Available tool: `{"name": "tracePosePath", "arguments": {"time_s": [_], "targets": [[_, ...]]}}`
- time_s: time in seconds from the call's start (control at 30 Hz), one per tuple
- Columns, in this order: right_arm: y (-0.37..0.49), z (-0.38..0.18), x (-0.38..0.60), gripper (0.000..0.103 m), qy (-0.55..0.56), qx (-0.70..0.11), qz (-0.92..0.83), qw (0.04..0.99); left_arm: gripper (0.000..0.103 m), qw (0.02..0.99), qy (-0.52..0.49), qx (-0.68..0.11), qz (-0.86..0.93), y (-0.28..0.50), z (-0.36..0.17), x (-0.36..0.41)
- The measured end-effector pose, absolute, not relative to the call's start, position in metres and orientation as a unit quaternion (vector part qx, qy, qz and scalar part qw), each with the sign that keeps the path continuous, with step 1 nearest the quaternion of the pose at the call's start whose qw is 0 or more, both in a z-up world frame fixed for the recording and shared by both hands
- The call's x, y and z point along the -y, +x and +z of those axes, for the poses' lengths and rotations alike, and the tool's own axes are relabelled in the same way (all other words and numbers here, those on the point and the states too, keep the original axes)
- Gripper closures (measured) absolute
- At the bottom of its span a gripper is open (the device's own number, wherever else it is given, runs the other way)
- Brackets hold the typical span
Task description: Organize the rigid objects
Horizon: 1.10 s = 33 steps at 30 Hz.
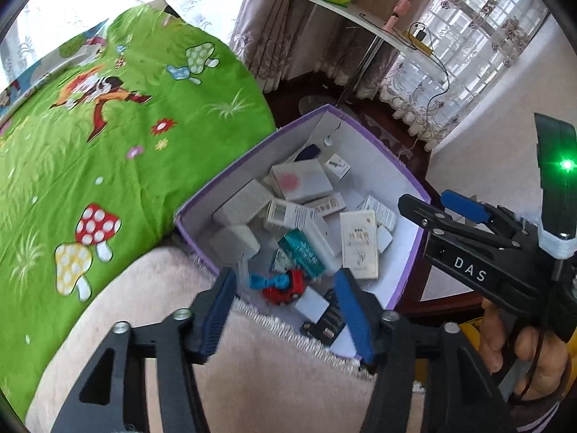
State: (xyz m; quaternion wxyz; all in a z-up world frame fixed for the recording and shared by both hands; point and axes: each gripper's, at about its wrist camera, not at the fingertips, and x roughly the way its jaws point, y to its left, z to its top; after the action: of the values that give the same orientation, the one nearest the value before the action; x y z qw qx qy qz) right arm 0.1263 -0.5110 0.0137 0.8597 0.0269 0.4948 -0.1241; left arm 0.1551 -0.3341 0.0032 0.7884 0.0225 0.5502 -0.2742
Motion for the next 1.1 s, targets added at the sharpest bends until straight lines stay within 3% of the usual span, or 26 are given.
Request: {"name": "tracePosePath", "arguments": {"time_s": [0.33, 1.1], "targets": [[0.107, 0.021, 0.51, 0.034, 0.017, -0.476, -0.143, 0.868, 0.014, 0.812, 0.028, -0.528, -0.245, 0.148, 0.011, 0.327], [0.107, 0.018, 0.51, 0.034, 0.021, -0.478, -0.136, 0.868, 0.013, 0.802, 0.033, -0.543, -0.249, 0.15, 0.002, 0.329]]}}
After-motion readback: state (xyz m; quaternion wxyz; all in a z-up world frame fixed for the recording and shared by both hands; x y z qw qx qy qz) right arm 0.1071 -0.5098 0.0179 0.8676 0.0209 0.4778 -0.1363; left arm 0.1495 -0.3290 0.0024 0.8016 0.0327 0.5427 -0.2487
